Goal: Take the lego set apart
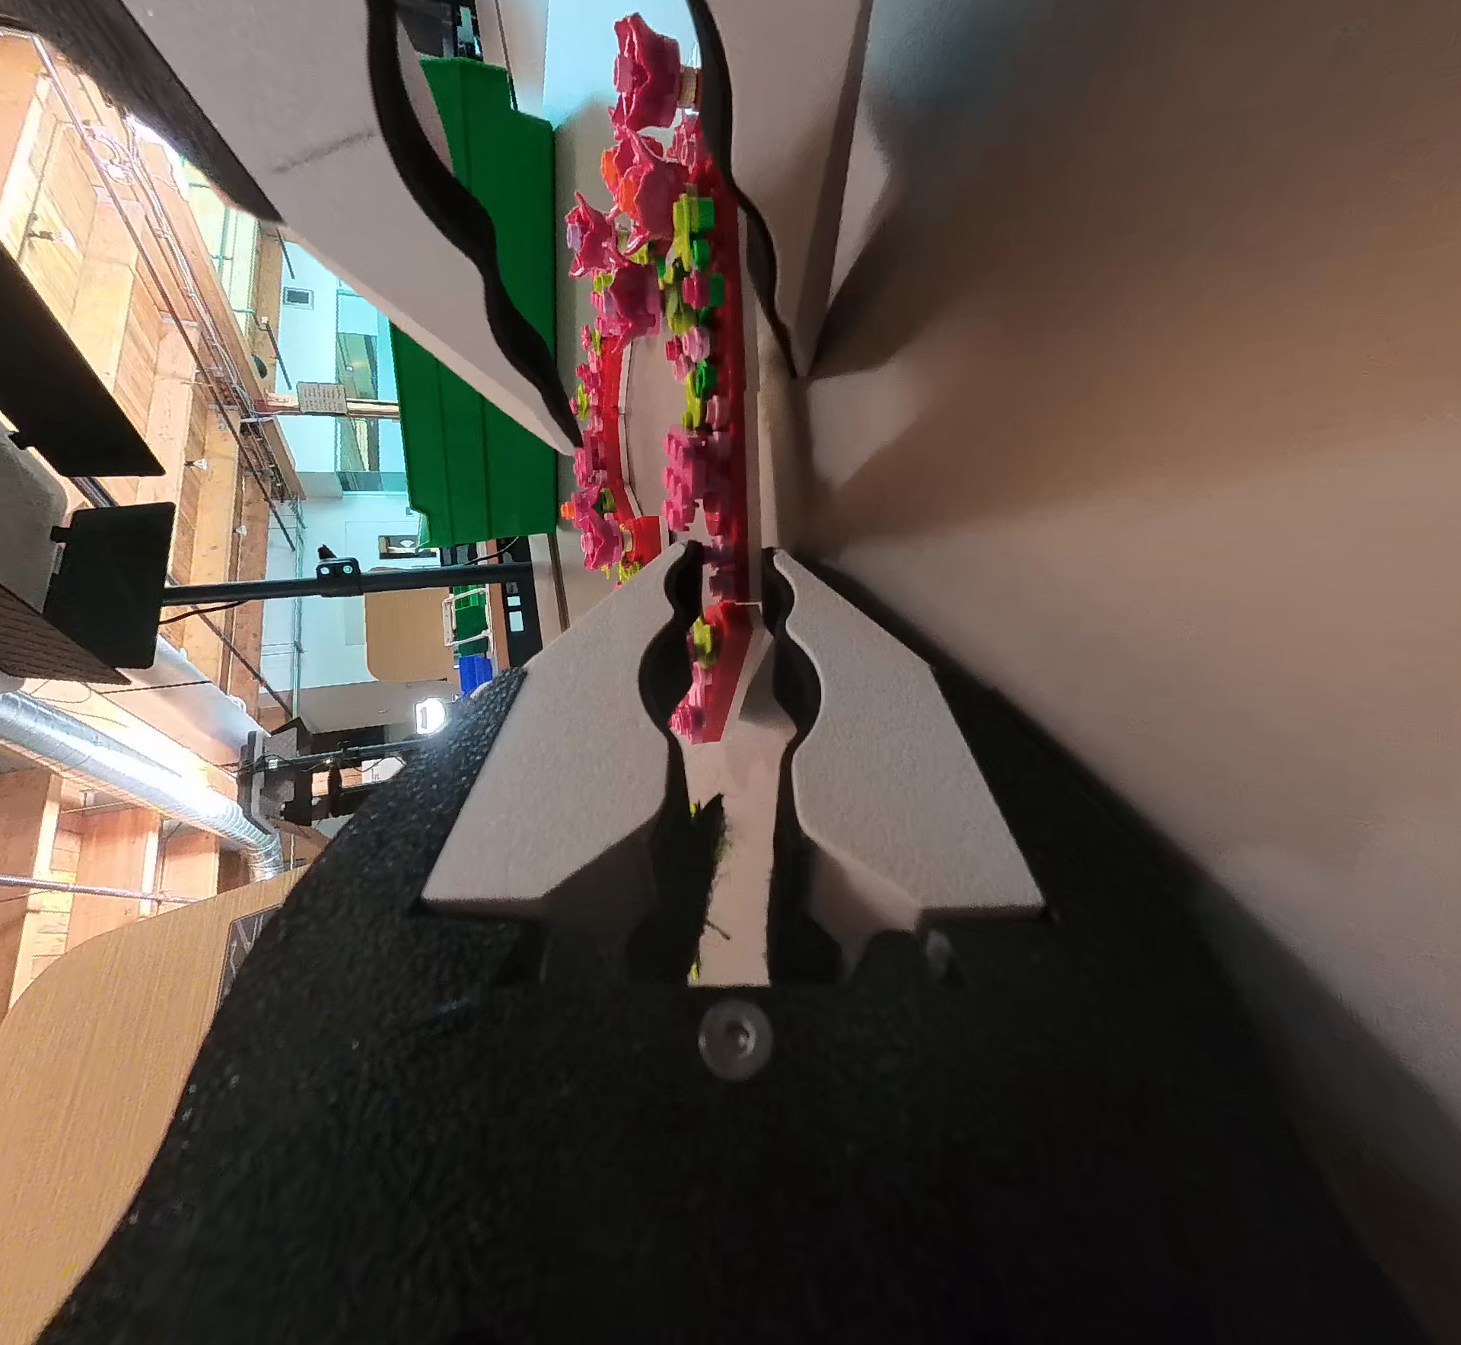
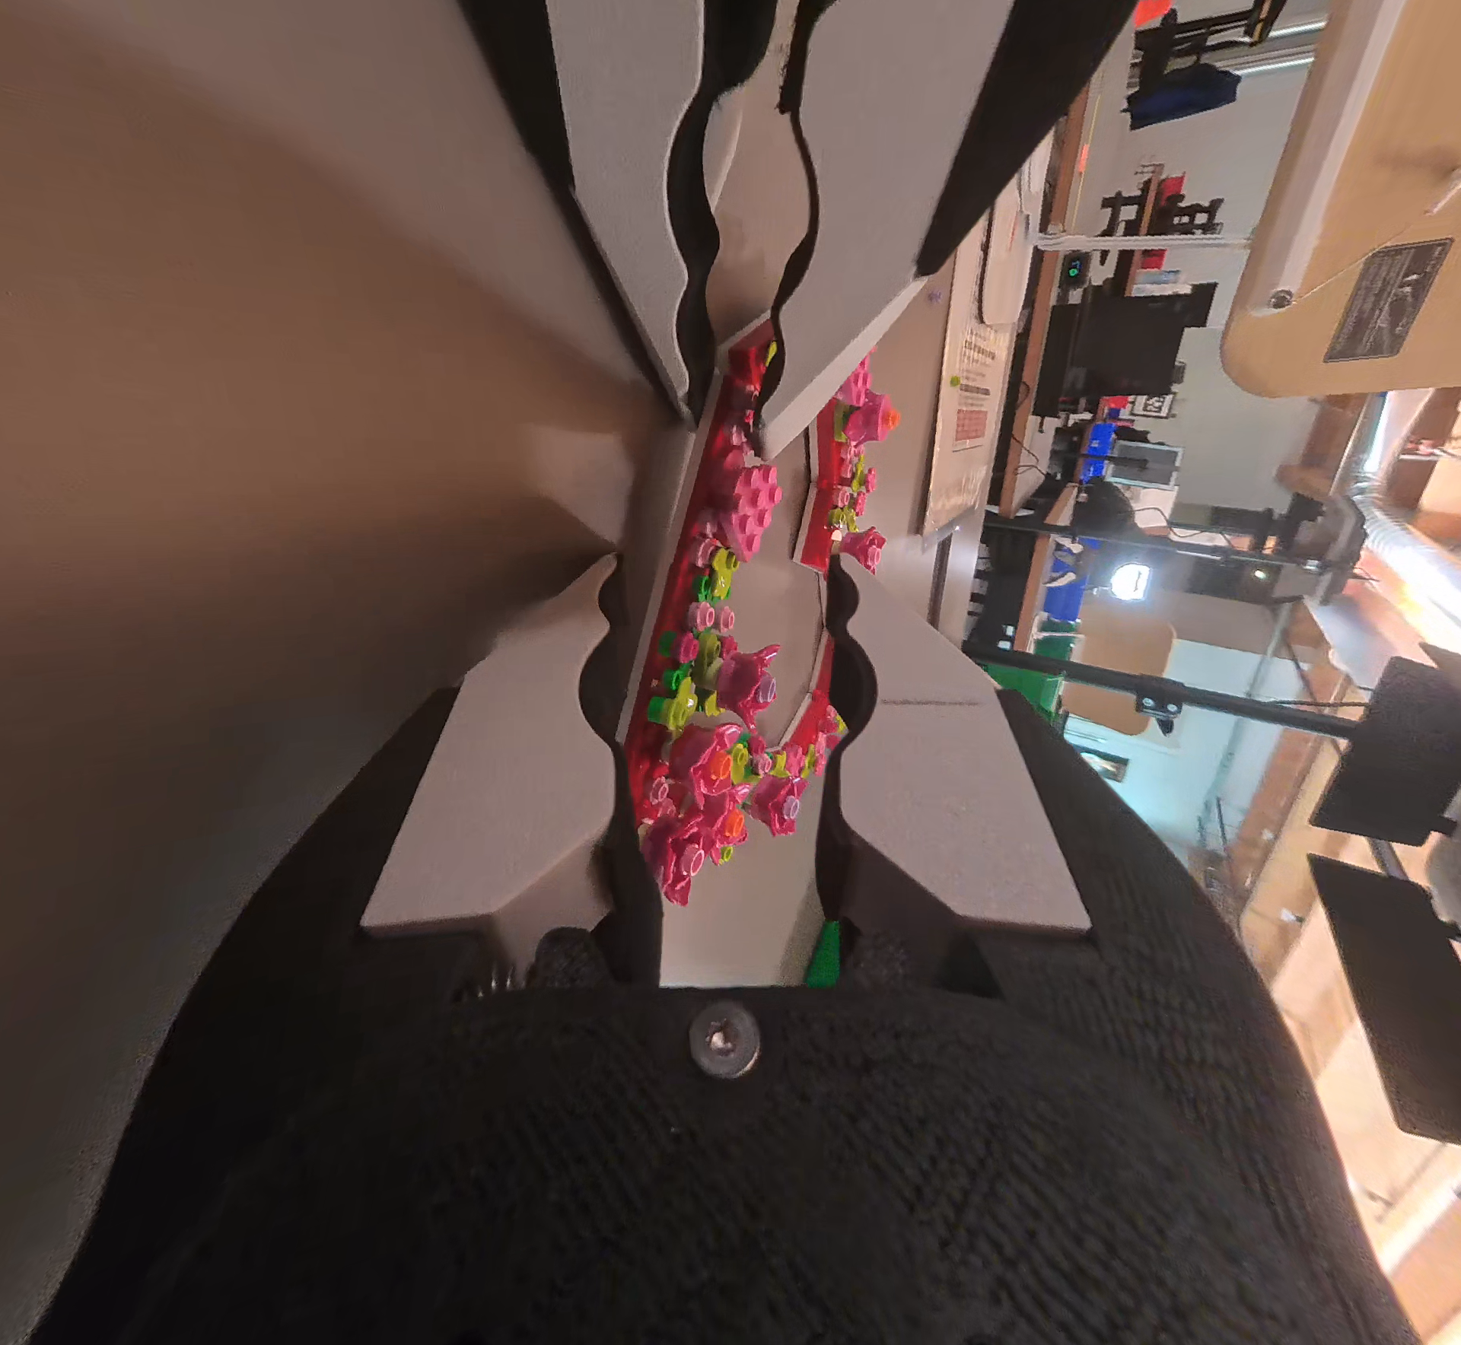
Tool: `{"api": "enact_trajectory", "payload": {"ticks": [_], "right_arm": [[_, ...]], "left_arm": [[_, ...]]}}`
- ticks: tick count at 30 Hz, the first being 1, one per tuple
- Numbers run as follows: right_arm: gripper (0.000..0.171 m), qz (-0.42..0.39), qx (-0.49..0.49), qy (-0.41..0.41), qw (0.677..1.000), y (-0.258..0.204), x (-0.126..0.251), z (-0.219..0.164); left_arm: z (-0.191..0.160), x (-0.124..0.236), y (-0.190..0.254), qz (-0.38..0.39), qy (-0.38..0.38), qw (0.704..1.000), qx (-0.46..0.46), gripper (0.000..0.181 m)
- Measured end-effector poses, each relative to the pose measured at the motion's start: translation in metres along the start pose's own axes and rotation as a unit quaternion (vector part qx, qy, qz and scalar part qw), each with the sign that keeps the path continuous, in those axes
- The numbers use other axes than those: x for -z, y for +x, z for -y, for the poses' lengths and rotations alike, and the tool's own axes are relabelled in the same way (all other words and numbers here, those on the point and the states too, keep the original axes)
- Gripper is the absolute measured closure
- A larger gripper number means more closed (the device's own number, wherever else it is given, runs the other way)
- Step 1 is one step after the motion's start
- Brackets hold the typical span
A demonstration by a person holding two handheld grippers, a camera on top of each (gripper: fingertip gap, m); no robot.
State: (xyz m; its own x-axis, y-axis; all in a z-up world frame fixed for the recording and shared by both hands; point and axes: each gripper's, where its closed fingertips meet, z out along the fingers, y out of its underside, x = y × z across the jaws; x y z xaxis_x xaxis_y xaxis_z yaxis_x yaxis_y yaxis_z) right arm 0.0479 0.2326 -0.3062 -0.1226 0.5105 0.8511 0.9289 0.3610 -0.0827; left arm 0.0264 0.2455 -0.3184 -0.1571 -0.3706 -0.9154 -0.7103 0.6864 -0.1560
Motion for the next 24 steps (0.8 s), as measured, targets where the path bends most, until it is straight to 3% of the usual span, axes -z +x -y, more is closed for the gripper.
{"api": "enact_trajectory", "payload": {"ticks": [24], "right_arm": [[0.129, -0.072, 0.026, 0.011, 0.997, 0.007, -0.011, -0.005]], "left_arm": [[-0.001, 0.0, -0.004, 0.005, -0.001, 1.0, 0.013, 0.171]]}}
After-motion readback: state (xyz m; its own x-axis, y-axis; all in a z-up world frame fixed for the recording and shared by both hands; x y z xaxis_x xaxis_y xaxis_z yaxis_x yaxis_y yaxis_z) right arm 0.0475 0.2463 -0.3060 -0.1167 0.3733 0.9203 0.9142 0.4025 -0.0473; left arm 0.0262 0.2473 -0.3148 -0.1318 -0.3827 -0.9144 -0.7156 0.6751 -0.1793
